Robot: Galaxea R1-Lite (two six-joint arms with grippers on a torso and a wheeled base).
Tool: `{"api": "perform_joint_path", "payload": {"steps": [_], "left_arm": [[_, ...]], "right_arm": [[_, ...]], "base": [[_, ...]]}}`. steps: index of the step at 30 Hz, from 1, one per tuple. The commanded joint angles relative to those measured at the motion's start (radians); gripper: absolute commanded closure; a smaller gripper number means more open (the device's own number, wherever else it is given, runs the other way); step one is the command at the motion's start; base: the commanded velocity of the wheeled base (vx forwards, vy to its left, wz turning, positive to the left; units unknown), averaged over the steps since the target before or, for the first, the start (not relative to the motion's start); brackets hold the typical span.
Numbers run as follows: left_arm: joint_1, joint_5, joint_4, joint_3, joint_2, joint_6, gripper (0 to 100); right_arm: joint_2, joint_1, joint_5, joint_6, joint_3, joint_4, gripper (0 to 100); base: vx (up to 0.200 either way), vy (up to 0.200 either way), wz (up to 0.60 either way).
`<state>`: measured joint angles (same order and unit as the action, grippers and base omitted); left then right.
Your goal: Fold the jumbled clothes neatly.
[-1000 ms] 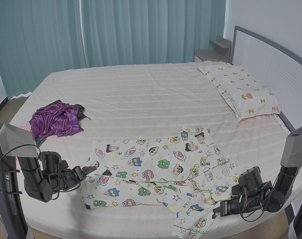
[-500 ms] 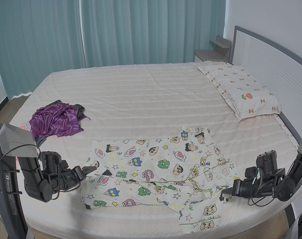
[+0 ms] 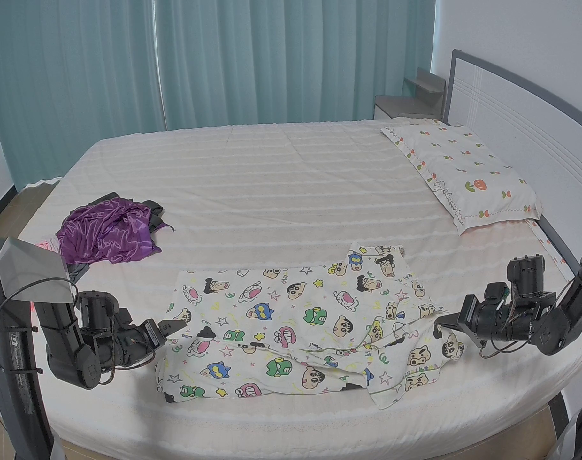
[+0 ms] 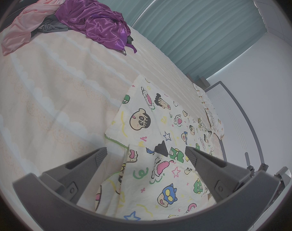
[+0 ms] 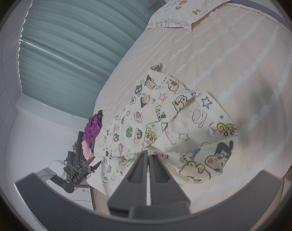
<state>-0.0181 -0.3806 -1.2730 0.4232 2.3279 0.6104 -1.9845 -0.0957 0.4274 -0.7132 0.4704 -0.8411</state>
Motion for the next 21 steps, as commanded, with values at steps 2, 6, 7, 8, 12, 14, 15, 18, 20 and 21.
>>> {"api": "perform_joint_path", "payload": {"steps": [2, 6, 7, 8, 12, 14, 15, 18, 20, 21], "left_arm": [[0.0, 0.0, 0.0, 0.0, 0.002, 0.0, 0], [0.0, 0.0, 0.0, 0.0, 0.002, 0.0, 0], [0.0, 0.0, 0.0, 0.0, 0.002, 0.0, 0], [0.0, 0.0, 0.0, 0.0, 0.002, 0.0, 0], [0.0, 0.0, 0.0, 0.0, 0.002, 0.0, 0], [0.0, 0.0, 0.0, 0.0, 0.002, 0.0, 0], [0.0, 0.0, 0.0, 0.0, 0.002, 0.0, 0], [0.0, 0.0, 0.0, 0.0, 0.002, 0.0, 0], [0.0, 0.0, 0.0, 0.002, 0.002, 0.0, 0], [0.0, 0.0, 0.0, 0.002, 0.002, 0.0, 0]], "right_arm": [[-0.043, 0.036, 0.001, -0.026, 0.111, 0.076, 100], [-0.059, 0.045, 0.001, -0.034, 0.155, 0.111, 100], [-0.063, 0.053, 0.001, -0.037, 0.177, 0.115, 100], [-0.068, 0.054, 0.001, -0.038, 0.186, 0.119, 100], [-0.086, 0.053, -0.001, -0.038, 0.237, 0.168, 100], [-0.1, 0.054, -0.003, -0.038, 0.272, 0.204, 100], [-0.105, 0.054, -0.003, -0.038, 0.281, 0.214, 100], [-0.134, 0.059, -0.007, -0.038, 0.32, 0.229, 100], [-0.155, 0.064, -0.009, -0.04, 0.34, 0.232, 100], [-0.165, 0.067, -0.009, -0.04, 0.349, 0.232, 100]], "base": [[0.0, 0.0, 0.0], [0.0, 0.0, 0.0], [0.0, 0.0, 0.0], [0.0, 0.0, 0.0], [0.0, 0.0, 0.0], [0.0, 0.0, 0.0], [0.0, 0.0, 0.0], [0.0, 0.0, 0.0], [0.0, 0.0, 0.0], [0.0, 0.0, 0.0]]}}
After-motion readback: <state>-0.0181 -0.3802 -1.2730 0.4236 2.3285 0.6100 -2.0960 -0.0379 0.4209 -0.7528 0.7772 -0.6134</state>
